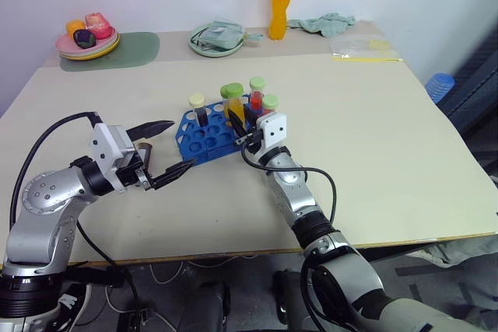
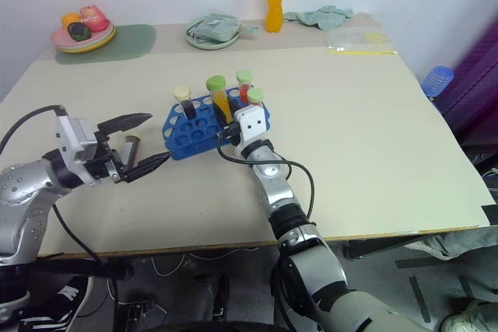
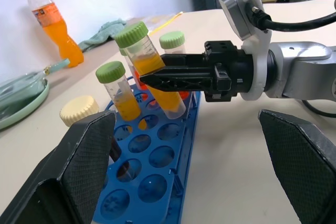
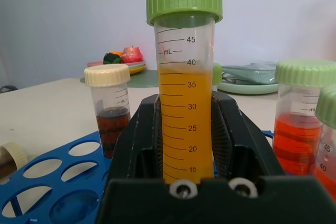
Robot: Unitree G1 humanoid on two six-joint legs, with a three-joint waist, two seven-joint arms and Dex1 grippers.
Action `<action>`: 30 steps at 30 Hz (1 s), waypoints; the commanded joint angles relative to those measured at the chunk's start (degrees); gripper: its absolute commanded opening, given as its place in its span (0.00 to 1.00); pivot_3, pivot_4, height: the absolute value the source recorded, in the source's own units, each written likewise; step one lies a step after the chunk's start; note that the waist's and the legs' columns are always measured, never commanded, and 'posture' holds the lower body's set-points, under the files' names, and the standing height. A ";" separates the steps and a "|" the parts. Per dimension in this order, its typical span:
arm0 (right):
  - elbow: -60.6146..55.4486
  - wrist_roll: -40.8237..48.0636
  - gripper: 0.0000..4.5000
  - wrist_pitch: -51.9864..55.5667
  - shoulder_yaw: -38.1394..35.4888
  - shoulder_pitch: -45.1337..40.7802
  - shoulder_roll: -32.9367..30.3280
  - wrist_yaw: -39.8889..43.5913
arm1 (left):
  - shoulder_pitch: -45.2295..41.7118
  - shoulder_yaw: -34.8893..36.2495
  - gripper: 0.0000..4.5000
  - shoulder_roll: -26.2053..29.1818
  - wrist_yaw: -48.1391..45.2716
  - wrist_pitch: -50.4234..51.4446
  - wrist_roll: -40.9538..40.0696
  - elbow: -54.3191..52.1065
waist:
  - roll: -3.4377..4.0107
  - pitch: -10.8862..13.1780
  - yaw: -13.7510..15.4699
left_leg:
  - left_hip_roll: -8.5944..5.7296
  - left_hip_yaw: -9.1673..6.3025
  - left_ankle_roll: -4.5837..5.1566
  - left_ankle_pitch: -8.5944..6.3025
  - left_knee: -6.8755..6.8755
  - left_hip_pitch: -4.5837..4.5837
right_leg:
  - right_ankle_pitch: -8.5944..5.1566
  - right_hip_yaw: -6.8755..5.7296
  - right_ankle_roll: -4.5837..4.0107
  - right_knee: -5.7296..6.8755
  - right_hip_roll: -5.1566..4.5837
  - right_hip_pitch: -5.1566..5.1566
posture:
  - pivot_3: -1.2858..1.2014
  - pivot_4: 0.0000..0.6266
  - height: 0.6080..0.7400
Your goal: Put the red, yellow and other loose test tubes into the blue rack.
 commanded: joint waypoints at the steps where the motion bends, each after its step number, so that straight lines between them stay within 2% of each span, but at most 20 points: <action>1: 2.28 -0.26 0.17 -1.04 0.17 -2.29 2.33 -0.62 | -0.26 1.16 1.00 0.74 0.19 -0.37 -0.37 -1.39 | 0.00 0.00 -0.02 | 0.00 0.00 0.00 0.00 0.00 0.01 | 0.00 0.00 0.00 0.00 0.00 0.00 | 0.52 0.24 1.00; 9: 5.91 1.38 0.17 -2.60 -0.72 -3.87 3.01 0.08 | 0.51 1.86 1.00 1.05 0.78 0.17 -0.63 -2.59 | 0.00 0.00 -0.10 | 0.00 0.01 -0.02 0.01 0.00 0.05 | 0.00 0.01 0.00 0.04 0.00 0.01 | 0.52 0.24 1.00; 11: 5.39 3.65 0.41 -2.26 -1.64 -3.34 3.14 2.26 | 0.59 1.87 1.00 1.09 0.90 0.21 -0.58 -2.69 | 0.00 0.00 -0.07 | 0.00 0.01 -0.02 0.01 0.00 0.05 | 0.00 0.02 0.00 0.05 0.00 0.02 | 0.52 0.24 1.00; 16: 0.81 1.61 0.96 -1.41 -0.02 -1.06 0.59 3.57 | 0.91 1.82 1.00 1.05 1.24 0.06 -0.38 -2.83 | 0.01 0.00 -0.10 | 0.00 0.01 -0.02 0.01 0.00 0.05 | 0.00 0.02 0.00 0.05 0.00 0.01 | 0.52 0.24 1.00; 17: -1.30 0.88 0.99 -0.83 0.76 0.02 -0.48 4.41 | 1.14 1.92 1.00 1.16 1.21 -0.17 -0.15 -2.88 | 0.00 0.00 -0.08 | 0.00 0.00 -0.02 0.01 0.00 0.05 | 0.00 0.02 0.00 0.05 0.00 0.01 | 0.52 0.24 1.00; 20: -13.53 1.31 0.99 3.59 3.35 6.81 -4.97 9.79 | 1.99 3.10 1.00 1.68 1.35 0.22 -0.56 -3.29 | 0.00 0.00 0.16 | 0.00 0.00 -0.02 0.01 0.00 0.04 | 0.00 0.02 0.00 0.03 -0.01 0.02 | 0.52 0.24 1.00; 26: -41.92 5.64 0.99 18.08 3.68 22.86 -20.02 19.48 | 6.10 6.45 1.00 5.09 3.10 4.34 -0.12 -3.88 | -0.01 0.00 0.47 | -0.07 -0.02 0.05 -0.03 0.03 0.00 | 0.00 0.01 0.00 -0.07 -0.08 0.11 | 0.52 0.24 1.00; 30: -51.10 9.48 0.99 24.17 0.35 25.55 -28.11 22.91 | 4.94 6.70 1.00 9.01 9.17 8.35 7.32 1.33 | -0.02 0.02 0.09 | -0.01 0.00 0.05 -0.03 0.03 0.20 | -0.01 0.00 0.00 0.01 0.04 0.21 | 0.52 0.24 1.00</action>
